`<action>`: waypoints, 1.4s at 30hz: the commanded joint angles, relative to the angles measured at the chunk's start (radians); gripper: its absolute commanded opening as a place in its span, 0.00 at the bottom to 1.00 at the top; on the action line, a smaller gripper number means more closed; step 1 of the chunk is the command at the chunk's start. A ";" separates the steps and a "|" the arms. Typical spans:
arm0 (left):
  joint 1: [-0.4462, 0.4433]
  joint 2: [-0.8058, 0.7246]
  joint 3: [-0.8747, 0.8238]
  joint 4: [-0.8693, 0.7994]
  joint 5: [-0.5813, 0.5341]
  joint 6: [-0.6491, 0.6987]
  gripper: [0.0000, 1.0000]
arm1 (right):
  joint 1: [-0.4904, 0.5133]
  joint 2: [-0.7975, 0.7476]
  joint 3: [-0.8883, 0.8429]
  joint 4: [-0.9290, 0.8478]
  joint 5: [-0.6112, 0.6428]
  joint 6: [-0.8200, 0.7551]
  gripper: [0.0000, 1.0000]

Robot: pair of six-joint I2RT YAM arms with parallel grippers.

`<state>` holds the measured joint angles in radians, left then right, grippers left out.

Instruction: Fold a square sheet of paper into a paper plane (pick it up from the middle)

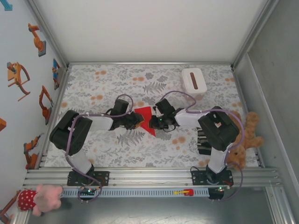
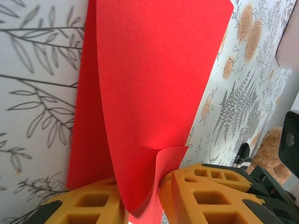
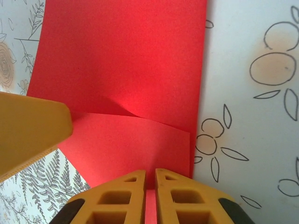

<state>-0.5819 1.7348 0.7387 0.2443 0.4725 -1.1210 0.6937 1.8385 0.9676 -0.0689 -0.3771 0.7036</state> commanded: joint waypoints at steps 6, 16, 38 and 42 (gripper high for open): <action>0.017 0.028 0.035 -0.018 0.046 0.040 0.25 | -0.011 -0.011 -0.020 0.008 -0.008 -0.016 0.13; 0.033 0.017 0.067 -0.091 0.049 0.084 0.09 | -0.013 -0.060 -0.017 -0.008 0.005 -0.071 0.20; 0.013 -0.009 0.265 -0.431 -0.101 0.016 0.06 | 0.172 -0.229 -0.100 0.025 0.443 -0.399 0.75; 0.013 0.002 0.281 -0.437 -0.097 -0.009 0.06 | 0.197 -0.181 -0.099 0.084 0.453 -0.424 0.58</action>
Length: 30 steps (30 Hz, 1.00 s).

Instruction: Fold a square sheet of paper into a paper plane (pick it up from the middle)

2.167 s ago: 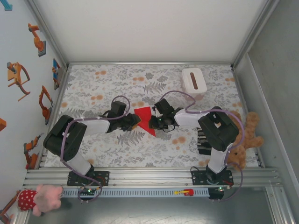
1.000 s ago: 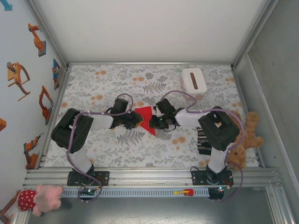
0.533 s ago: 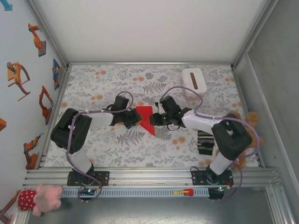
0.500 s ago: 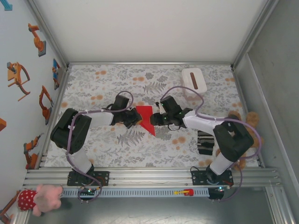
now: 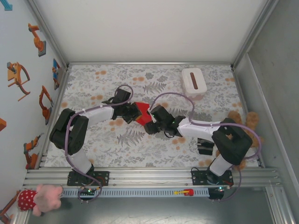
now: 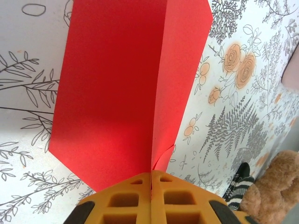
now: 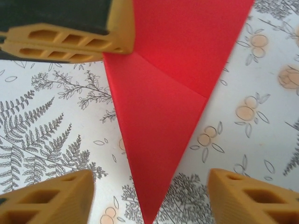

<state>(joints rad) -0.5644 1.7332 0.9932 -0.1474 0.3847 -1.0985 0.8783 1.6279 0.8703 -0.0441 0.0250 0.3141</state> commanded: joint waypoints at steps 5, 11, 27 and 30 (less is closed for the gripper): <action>-0.005 0.008 0.039 -0.058 -0.007 -0.049 0.06 | 0.033 0.076 0.001 0.117 0.064 -0.067 0.43; -0.006 0.012 0.053 -0.071 -0.005 -0.046 0.07 | 0.034 0.121 0.013 0.135 0.077 -0.068 0.36; 0.011 0.037 0.097 -0.136 0.010 0.000 0.18 | 0.034 0.129 -0.004 0.131 0.093 -0.105 0.27; 0.021 0.045 0.106 -0.150 0.020 0.016 0.18 | 0.034 0.127 -0.007 0.130 0.100 -0.112 0.27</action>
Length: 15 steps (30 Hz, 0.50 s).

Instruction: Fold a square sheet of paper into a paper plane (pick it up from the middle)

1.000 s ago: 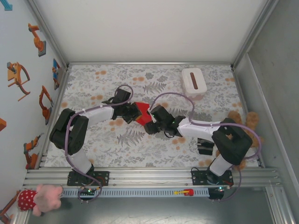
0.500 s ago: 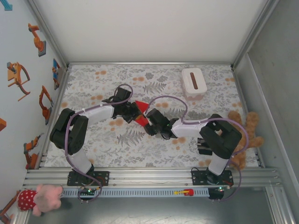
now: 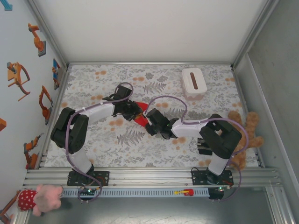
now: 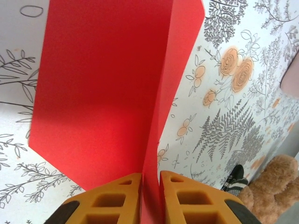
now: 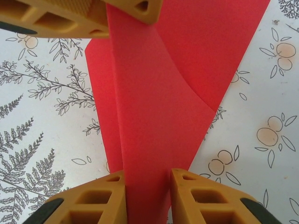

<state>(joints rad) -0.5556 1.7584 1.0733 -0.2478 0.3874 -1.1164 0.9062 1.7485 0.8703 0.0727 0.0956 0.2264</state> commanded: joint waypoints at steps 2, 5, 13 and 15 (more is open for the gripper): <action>0.017 0.024 0.028 -0.054 0.021 0.043 0.15 | 0.007 0.005 -0.008 0.013 0.032 -0.027 0.27; 0.017 0.024 0.029 -0.054 0.026 0.043 0.11 | 0.007 0.003 -0.003 0.006 0.034 -0.027 0.27; 0.011 0.026 0.034 -0.045 0.029 0.025 0.09 | 0.021 0.001 0.033 -0.013 0.052 -0.018 0.31; 0.008 0.029 0.034 -0.044 0.030 0.020 0.09 | 0.023 0.013 0.042 -0.019 0.066 -0.010 0.31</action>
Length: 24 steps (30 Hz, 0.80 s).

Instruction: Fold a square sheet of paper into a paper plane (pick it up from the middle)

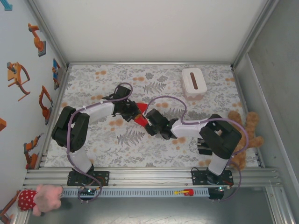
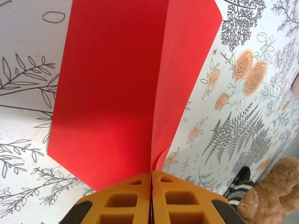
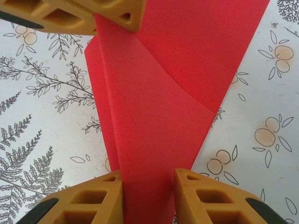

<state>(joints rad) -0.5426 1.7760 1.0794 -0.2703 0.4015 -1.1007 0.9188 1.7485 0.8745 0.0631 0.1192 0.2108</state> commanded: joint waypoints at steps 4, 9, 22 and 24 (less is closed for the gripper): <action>-0.005 0.010 0.026 -0.022 0.016 0.004 0.09 | 0.012 0.022 0.040 -0.013 0.058 0.016 0.31; -0.005 0.011 0.023 -0.023 0.016 0.001 0.09 | 0.012 0.022 0.042 -0.022 0.071 0.022 0.31; 0.026 -0.035 0.017 -0.042 0.010 0.015 0.29 | 0.012 0.029 0.032 -0.019 0.050 0.017 0.19; 0.044 -0.052 0.008 -0.045 0.008 0.020 0.32 | 0.012 0.033 0.035 -0.020 0.039 0.017 0.17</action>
<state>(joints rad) -0.5224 1.7699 1.0805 -0.2844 0.4053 -1.0966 0.9249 1.7622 0.8856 0.0566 0.1570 0.2195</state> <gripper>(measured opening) 0.313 0.178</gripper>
